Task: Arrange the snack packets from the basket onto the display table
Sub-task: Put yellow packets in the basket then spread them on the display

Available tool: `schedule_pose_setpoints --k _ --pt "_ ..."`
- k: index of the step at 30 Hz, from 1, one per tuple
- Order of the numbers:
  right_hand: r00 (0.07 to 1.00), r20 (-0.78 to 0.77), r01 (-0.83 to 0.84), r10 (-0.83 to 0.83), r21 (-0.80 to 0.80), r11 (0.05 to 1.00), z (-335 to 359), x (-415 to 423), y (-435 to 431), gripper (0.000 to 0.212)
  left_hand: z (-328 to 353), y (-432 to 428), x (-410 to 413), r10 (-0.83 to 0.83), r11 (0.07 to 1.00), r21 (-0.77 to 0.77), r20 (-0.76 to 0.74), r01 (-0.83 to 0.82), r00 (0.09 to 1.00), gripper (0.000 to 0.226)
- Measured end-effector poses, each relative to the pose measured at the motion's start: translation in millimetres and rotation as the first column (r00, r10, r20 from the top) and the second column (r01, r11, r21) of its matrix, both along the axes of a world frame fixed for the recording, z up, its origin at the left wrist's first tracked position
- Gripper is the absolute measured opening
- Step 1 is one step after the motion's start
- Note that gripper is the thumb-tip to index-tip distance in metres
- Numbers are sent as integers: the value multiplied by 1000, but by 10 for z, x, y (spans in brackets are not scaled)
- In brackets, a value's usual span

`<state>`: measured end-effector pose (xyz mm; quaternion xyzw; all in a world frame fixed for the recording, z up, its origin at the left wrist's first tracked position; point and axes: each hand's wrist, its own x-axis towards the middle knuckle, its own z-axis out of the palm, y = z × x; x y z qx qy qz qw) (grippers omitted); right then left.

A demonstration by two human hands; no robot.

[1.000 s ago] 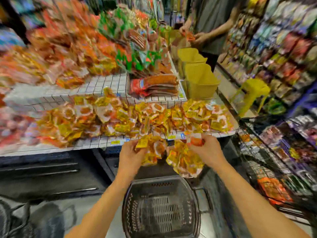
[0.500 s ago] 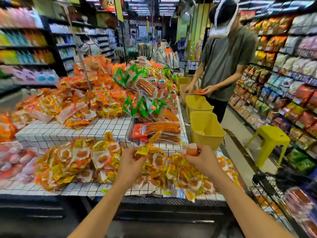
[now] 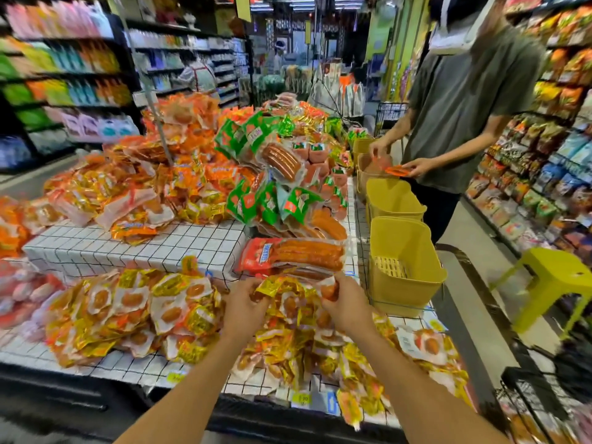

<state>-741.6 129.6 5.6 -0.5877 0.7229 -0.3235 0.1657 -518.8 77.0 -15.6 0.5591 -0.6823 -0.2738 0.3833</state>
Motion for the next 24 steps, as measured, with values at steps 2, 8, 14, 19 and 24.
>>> schedule_pose_setpoints --k 2,8,14,19,24 --pt "996 -75 -43 44 18 999 -133 -4 -38 37 -128 -45 -15 -9 1000 -18 101 11 995 30" --pt "905 -399 -87 149 168 982 -407 -22 -62 84 -526 14 -84 -56 998 55 504 32 862 65" --pt "847 -494 -83 195 240 967 -519 20 -55 99 -595 65 -79 -107 989 144 582 27 806 108" --pt "832 -514 -85 211 258 962 -426 16 -70 100 -513 81 -80 -127 986 158 497 55 858 90" --pt "853 -483 -97 195 221 970 -372 -50 -15 104 -442 83 -35 -105 990 134 411 54 906 87"
